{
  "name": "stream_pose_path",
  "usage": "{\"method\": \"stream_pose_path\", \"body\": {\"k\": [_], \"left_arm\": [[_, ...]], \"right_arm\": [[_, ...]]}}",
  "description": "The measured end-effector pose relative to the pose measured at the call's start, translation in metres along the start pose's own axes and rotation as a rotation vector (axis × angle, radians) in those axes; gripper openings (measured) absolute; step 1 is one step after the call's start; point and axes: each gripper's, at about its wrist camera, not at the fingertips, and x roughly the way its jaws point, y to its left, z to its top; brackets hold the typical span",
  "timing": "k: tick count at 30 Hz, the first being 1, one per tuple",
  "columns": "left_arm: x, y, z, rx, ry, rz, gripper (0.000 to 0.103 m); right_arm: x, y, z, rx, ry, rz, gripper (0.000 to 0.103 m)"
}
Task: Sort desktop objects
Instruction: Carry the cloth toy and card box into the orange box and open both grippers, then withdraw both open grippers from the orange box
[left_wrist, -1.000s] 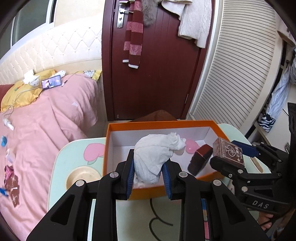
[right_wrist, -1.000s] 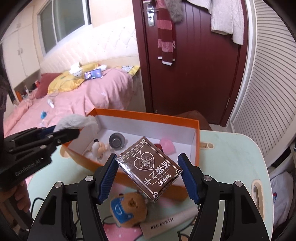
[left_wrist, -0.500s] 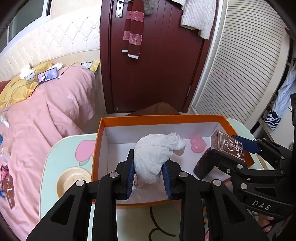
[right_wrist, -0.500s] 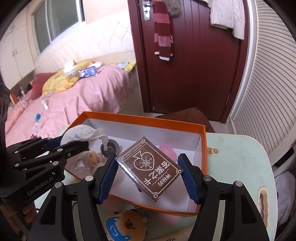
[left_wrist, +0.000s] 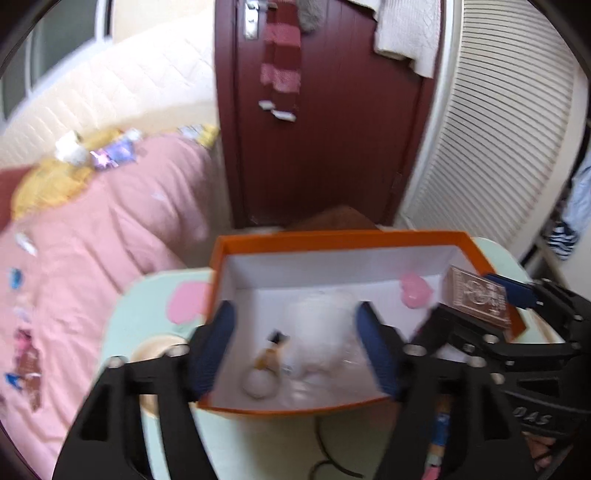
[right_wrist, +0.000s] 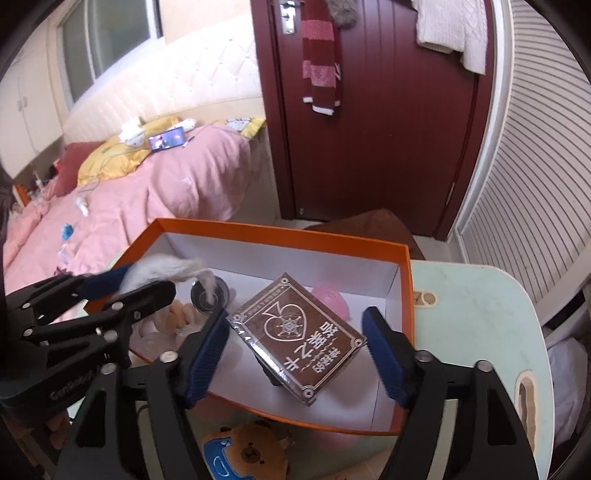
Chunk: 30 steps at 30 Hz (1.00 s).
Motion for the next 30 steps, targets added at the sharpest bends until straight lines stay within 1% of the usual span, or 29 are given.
{"method": "stream_pose_path", "body": {"k": [3, 5, 7, 9, 13, 21, 25, 30], "left_arm": [[-0.008, -0.002, -0.001, 0.026, -0.022, 0.014, 0.078], [-0.011, -0.003, -0.002, 0.036, -0.024, 0.019, 0.078], [-0.013, -0.002, -0.003, 0.036, -0.023, 0.025, 0.078], [-0.014, -0.001, -0.004, 0.029, -0.021, 0.031, 0.078], [-0.016, 0.003, -0.005, 0.016, -0.020, 0.034, 0.078], [-0.030, 0.012, -0.014, -0.008, -0.036, 0.025, 0.078], [-0.040, 0.019, -0.025, -0.019, -0.030, 0.022, 0.078], [-0.058, 0.028, -0.044, -0.035, -0.028, 0.004, 0.078]], "right_arm": [[-0.003, -0.003, -0.003, 0.012, -0.002, 0.003, 0.076], [-0.006, -0.004, -0.005, 0.014, -0.005, 0.003, 0.078], [-0.008, -0.003, -0.006, 0.013, -0.009, 0.003, 0.084], [-0.010, -0.002, -0.007, 0.004, -0.016, 0.004, 0.085], [-0.012, 0.002, -0.007, -0.005, -0.012, 0.001, 0.085], [-0.030, 0.001, -0.012, -0.006, -0.049, 0.004, 0.085], [-0.043, -0.003, -0.021, 0.008, -0.063, 0.006, 0.085], [-0.064, -0.013, -0.045, 0.022, -0.070, 0.006, 0.085]]}}
